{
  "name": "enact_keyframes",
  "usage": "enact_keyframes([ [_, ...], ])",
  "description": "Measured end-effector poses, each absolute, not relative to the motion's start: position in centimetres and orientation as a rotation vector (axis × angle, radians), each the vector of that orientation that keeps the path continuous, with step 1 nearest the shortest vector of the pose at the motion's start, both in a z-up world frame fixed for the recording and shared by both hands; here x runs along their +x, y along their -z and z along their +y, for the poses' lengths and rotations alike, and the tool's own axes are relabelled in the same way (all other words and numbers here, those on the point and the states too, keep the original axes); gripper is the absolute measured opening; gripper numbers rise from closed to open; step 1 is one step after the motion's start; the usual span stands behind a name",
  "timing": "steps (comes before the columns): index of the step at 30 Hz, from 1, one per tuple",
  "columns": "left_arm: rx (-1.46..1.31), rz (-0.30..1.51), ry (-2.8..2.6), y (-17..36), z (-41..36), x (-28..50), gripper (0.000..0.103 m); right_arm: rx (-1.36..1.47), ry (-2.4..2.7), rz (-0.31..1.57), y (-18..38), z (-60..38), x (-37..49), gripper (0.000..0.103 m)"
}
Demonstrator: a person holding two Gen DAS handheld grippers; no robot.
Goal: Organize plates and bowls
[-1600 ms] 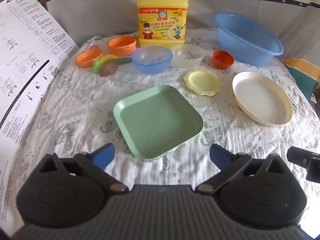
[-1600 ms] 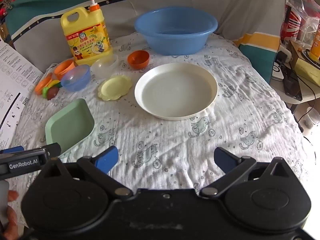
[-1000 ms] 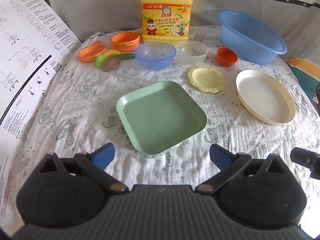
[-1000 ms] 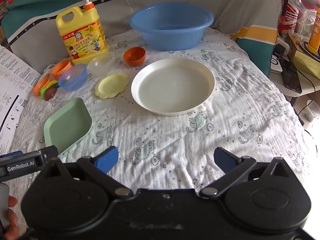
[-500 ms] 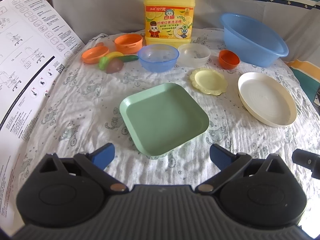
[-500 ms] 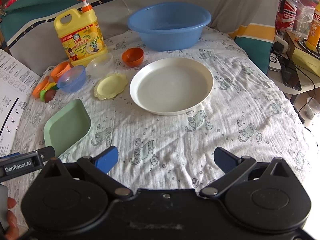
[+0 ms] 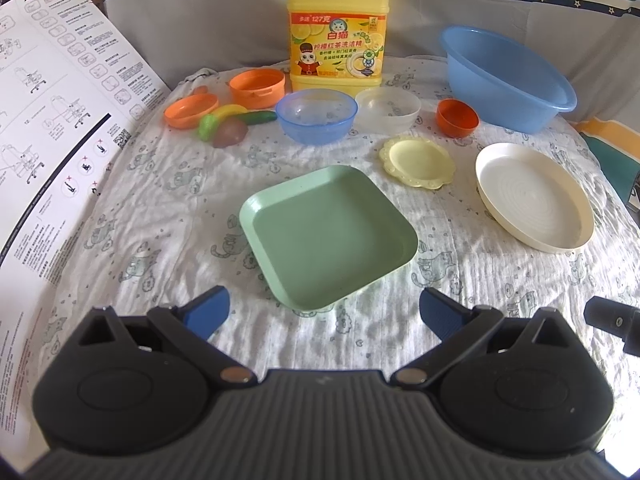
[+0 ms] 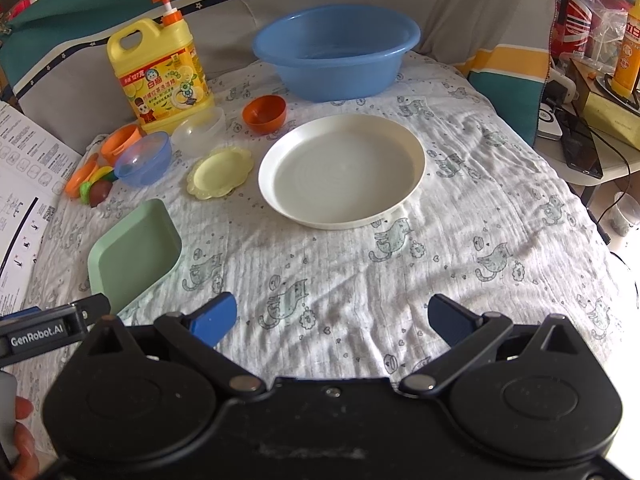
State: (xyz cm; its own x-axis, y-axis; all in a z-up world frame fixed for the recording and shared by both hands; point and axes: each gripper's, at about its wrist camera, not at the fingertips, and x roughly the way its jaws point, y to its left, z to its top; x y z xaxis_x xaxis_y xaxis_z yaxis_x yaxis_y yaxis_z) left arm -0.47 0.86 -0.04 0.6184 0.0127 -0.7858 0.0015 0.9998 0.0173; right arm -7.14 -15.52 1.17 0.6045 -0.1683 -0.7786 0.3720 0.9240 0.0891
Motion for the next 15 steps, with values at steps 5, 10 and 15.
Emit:
enact_keyframes([
  [5, 0.015, 0.904, -0.007, 0.07, 0.82, -0.44, 0.103, 0.255, 0.317, 0.869, -1.14, -15.52, -7.13, 0.103],
  [10, 0.016, 0.904, -0.007, 0.08, 0.82, -0.45, 0.103, 0.257, 0.317, 0.869, -1.11, -15.54, -7.15, 0.103],
  [15, 0.019, 0.905, -0.009, 0.19, 0.71, -0.66, 0.103, 0.258, 0.317, 0.870, -1.04, -15.57, -7.19, 0.103],
])
